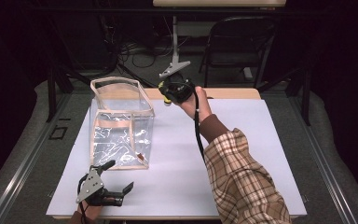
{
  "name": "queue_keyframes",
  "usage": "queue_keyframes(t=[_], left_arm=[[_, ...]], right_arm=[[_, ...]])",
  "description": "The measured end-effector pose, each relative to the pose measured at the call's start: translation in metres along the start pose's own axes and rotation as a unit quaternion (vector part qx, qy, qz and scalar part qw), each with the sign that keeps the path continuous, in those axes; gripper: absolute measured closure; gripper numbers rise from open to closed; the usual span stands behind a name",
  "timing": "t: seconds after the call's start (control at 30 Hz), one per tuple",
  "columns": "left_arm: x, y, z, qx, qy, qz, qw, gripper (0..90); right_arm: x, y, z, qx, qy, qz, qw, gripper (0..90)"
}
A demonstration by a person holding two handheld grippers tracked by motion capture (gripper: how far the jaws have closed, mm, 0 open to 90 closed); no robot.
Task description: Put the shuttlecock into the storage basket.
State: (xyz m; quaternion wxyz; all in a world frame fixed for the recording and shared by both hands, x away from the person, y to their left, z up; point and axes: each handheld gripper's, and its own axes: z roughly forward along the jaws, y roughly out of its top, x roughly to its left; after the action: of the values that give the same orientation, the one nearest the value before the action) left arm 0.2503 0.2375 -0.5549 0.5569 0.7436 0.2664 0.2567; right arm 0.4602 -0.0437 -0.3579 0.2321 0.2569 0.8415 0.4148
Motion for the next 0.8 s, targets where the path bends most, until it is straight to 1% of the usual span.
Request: queue_keyframes(t=[0.2, 0.5, 0.7, 0.8], left_arm=[[0.0, 0.0, 0.0, 0.0, 0.0, 0.0, 1.0, 0.3], [0.0, 0.0, 0.0, 0.0, 0.0, -0.001, 1.0, 0.3], [0.0, 0.0, 0.0, 0.0, 0.0, -0.001, 1.0, 0.3], [0.0, 0.0, 0.0, 0.001, 0.0, -0.001, 1.0, 0.3]], right_arm=[[0.001, 0.004, 0.001, -0.002, 0.001, -0.004, 1.0, 90.0], [0.003, 0.015, 0.002, -0.005, 0.002, -0.011, 0.9999, 90.0], [0.006, 0.022, 0.003, -0.009, 0.002, -0.021, 0.9997, 90.0], [0.007, 0.025, 0.004, -0.009, 0.004, -0.021, 0.9997, 90.0]])
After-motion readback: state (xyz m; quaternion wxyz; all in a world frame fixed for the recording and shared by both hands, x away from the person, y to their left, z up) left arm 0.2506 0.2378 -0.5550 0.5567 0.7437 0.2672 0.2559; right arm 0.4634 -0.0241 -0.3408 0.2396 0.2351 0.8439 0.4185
